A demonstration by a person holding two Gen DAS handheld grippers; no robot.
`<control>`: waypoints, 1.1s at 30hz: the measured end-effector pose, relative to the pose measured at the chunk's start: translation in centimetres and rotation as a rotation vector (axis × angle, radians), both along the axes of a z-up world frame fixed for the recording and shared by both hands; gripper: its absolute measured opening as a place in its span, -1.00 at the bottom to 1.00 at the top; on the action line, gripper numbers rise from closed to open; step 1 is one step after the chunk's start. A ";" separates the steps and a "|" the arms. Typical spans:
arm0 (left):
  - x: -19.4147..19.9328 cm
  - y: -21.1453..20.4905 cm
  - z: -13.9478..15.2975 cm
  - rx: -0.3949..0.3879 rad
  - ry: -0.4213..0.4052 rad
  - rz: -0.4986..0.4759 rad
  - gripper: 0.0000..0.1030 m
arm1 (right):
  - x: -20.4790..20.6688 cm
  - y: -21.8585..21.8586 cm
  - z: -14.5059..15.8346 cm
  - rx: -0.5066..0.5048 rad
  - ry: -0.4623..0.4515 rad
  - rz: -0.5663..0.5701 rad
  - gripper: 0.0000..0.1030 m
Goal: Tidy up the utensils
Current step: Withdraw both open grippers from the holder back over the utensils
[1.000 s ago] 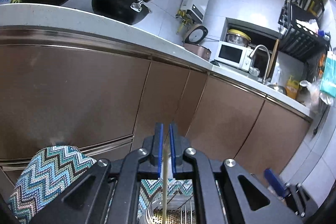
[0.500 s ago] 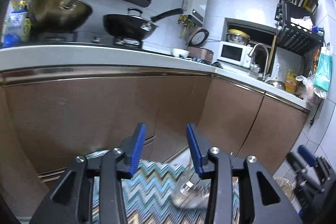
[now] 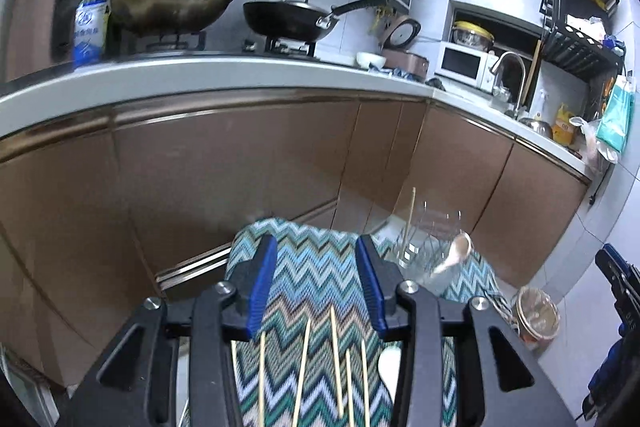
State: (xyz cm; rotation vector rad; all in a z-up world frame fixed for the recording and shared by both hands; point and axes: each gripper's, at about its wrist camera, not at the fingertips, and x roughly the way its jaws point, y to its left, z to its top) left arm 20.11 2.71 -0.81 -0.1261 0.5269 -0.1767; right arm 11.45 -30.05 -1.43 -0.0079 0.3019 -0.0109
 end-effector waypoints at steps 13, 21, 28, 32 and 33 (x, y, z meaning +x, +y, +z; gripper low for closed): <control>-5.8 4.6 -0.9 -0.074 0.152 -0.092 -0.25 | -4.3 1.0 -0.3 0.035 0.035 0.062 -0.30; -5.7 4.5 -3.9 -0.077 0.247 -0.138 -0.26 | -2.9 1.8 -2.6 0.045 0.105 0.114 -0.37; -3.0 2.7 -7.9 -0.075 0.350 -0.170 -0.26 | -0.4 0.8 -6.0 0.056 0.200 0.123 -0.41; -1.7 1.4 -10.0 -0.075 0.395 -0.191 -0.26 | 0.9 -0.2 -7.7 0.062 0.248 0.129 -0.41; -1.4 1.1 -10.4 -0.076 0.406 -0.197 -0.26 | 1.1 -0.4 -8.1 0.064 0.258 0.132 -0.41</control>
